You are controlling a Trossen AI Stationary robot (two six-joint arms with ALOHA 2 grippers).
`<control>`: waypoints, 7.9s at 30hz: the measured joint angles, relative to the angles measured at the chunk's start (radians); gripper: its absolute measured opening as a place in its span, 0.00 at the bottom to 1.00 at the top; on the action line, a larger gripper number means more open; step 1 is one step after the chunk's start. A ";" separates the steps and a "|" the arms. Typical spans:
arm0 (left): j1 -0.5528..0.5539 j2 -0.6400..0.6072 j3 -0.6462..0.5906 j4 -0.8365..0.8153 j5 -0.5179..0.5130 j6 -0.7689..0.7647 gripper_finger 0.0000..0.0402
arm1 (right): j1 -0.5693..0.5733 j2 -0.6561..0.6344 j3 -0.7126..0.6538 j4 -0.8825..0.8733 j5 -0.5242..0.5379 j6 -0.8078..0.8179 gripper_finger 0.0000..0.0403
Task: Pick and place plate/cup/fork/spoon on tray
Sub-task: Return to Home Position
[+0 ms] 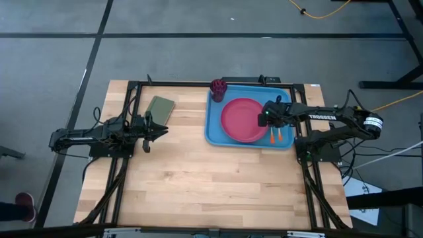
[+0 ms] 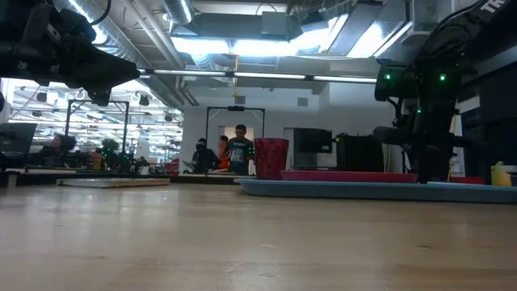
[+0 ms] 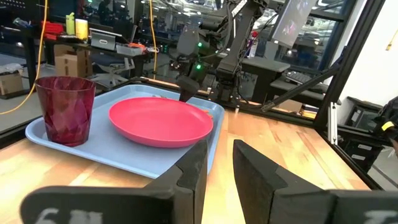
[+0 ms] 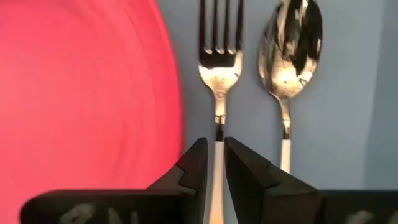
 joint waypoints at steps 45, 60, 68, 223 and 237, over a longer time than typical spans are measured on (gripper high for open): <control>0.000 0.000 0.000 0.000 0.000 0.000 0.17 | 0.524 -0.940 -0.543 1.039 -0.086 -0.961 0.15; 0.000 0.000 0.000 0.000 0.000 0.000 0.17 | 0.529 -1.086 -0.543 0.891 -0.179 -0.999 0.15; 0.000 0.000 0.000 0.000 0.000 0.000 0.17 | 0.542 -1.207 -0.544 0.685 -0.124 -0.943 0.15; 0.000 0.000 0.000 0.000 0.000 0.000 0.17 | 0.545 -1.249 -0.543 0.663 -0.192 -1.019 0.15; 0.000 0.001 0.000 0.000 0.000 0.000 0.17 | 0.545 -1.249 -0.543 0.663 -0.192 -1.019 0.15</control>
